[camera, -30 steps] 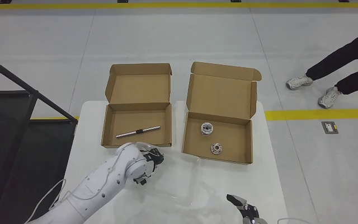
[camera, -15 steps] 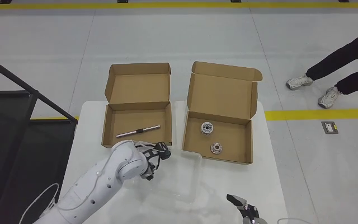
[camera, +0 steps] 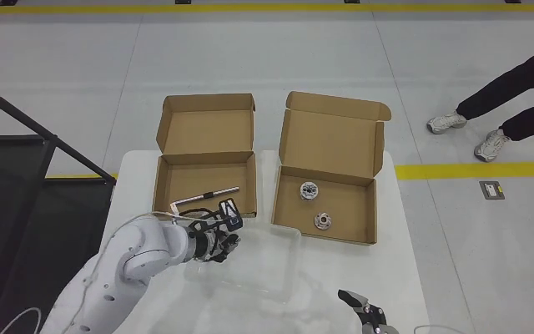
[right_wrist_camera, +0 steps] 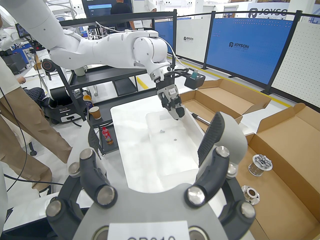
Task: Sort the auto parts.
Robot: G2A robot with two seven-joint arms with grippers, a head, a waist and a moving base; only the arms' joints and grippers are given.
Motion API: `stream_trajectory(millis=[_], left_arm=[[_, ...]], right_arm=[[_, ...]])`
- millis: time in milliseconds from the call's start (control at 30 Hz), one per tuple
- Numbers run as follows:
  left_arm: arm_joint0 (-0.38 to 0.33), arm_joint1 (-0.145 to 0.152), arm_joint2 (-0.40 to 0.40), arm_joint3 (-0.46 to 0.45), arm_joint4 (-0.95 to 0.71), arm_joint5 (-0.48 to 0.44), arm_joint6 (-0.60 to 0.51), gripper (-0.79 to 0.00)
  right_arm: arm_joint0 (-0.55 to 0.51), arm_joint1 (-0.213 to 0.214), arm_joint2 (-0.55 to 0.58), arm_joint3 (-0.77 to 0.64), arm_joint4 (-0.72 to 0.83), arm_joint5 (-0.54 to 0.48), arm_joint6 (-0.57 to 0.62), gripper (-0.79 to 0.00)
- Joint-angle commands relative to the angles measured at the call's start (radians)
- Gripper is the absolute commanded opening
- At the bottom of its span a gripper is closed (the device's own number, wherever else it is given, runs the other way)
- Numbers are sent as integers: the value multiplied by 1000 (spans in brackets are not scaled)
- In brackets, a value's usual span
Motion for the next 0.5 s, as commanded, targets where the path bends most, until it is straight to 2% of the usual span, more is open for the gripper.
stream_trajectory(millis=[0,133,267,467], left_arm=[[28,10,-53,15,-10,-62,85,-785],[79,24,-134,72,-36,-230,275,-785],[99,29,-176,129,-46,-378,434,-785],[123,55,-152,102,-12,-378,715,-785]], right_arm=[[0,0,0,0,0,0,0,0],[0,0,0,0,0,0,0,0],[0,0,0,0,0,0,0,0],[0,0,0,0,0,0,0,0]])
